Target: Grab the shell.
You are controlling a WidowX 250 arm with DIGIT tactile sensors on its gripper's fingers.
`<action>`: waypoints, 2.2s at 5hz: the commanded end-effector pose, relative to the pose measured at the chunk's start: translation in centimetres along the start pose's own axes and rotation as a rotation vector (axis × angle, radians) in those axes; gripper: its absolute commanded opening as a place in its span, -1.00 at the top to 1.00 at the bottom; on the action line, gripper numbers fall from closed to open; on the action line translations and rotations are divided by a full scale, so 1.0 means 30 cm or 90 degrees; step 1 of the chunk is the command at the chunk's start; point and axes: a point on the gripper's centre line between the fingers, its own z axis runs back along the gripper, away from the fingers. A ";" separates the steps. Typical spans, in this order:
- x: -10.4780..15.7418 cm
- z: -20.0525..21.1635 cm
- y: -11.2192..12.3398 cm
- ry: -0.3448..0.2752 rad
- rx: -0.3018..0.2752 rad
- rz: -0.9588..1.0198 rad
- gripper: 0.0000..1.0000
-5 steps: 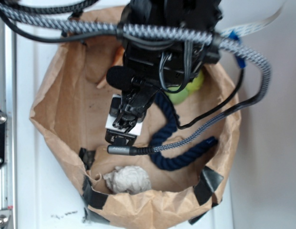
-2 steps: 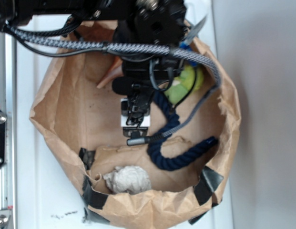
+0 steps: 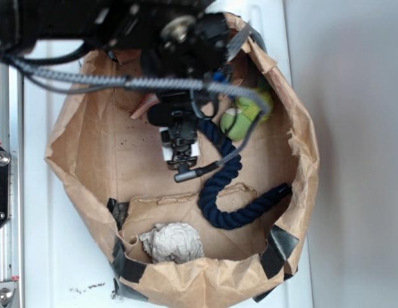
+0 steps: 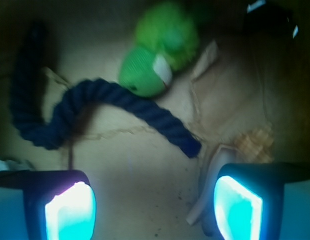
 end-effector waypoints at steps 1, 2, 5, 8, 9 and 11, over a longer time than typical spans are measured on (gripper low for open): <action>0.020 0.022 0.020 -0.071 0.046 0.038 -1.00; 0.013 0.000 0.024 -0.073 0.056 0.048 -1.00; 0.018 -0.058 0.039 -0.159 0.145 0.093 -1.00; 0.051 -0.108 0.061 -0.115 0.162 0.094 -1.00; 0.051 -0.148 0.039 -0.116 0.175 0.082 -1.00; 0.031 -0.149 0.030 -0.133 0.168 0.076 1.00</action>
